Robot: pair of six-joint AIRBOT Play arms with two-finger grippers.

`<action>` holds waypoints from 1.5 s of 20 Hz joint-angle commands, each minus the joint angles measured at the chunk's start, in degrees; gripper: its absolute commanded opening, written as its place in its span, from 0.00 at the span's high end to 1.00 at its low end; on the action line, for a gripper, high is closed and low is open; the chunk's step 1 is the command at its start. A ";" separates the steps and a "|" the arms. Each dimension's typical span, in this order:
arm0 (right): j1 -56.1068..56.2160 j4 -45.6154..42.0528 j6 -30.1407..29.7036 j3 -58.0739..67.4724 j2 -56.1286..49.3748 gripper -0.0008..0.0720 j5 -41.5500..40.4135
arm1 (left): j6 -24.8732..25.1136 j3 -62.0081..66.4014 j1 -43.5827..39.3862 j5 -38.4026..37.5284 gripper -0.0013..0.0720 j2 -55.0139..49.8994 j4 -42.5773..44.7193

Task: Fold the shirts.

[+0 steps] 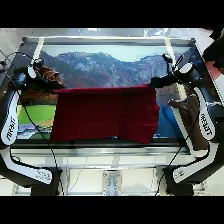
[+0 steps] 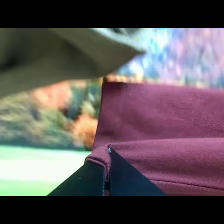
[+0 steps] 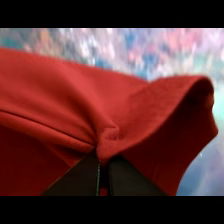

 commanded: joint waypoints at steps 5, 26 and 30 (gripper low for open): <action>0.07 -4.20 0.74 -12.57 0.81 0.98 2.71 | 0.44 -3.74 -0.26 -1.73 0.97 -0.33 0.37; -21.99 2.54 5.66 -47.47 40.76 0.22 15.12 | -15.89 -49.92 17.05 -3.69 0.33 47.76 -5.57; -22.18 5.79 5.55 -61.02 39.43 0.22 15.67 | -13.79 -60.46 27.02 -7.23 0.33 50.12 -18.27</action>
